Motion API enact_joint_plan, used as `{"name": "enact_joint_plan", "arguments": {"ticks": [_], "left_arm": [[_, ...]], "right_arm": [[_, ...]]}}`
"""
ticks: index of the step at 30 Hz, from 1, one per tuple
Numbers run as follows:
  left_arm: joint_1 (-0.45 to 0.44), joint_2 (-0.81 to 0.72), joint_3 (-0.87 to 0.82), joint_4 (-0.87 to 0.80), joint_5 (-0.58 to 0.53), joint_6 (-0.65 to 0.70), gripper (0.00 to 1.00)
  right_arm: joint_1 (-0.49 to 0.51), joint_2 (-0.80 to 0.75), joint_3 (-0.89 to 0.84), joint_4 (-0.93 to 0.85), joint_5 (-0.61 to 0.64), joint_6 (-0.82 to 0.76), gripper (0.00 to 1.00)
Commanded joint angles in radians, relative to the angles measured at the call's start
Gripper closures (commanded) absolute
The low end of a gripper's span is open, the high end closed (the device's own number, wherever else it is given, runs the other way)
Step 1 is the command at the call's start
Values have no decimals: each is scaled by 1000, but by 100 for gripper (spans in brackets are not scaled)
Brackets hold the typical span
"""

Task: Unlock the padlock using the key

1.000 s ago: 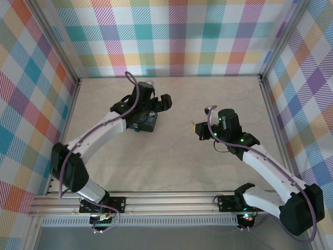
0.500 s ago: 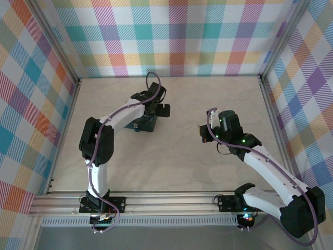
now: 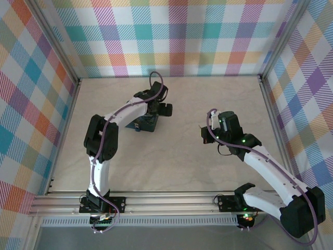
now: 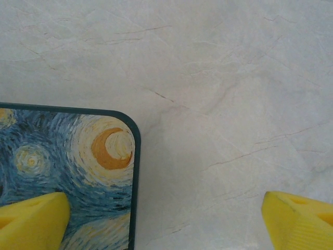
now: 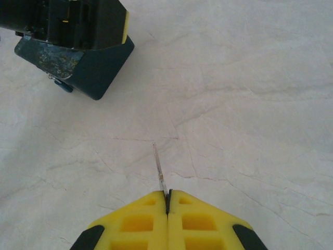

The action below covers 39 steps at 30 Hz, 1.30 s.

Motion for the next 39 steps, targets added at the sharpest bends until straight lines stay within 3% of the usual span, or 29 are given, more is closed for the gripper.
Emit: {"name": "enact_joint_plan", "arguments": {"ticks": [1,9,17,25,39], "left_arm": [[-27,-33,-65,-25,86,-31,5],[-123,-117,-193,35,125,-119,7],[-230,-148,-261,91,153,-192,8],[-271,-38,-132,106,220,-197,8],[-237,187,255,30,261,-142,7]], "right_arm": [[-47,-32,21,-25,-25,31,100],[-163,-94,5,-16,-118,87,100],[-176,-97,22,-36,-120,78,100],[-178,-117,59,-89,-90,57,100],[-178,-120,22,-87,-113,60,100]]}}
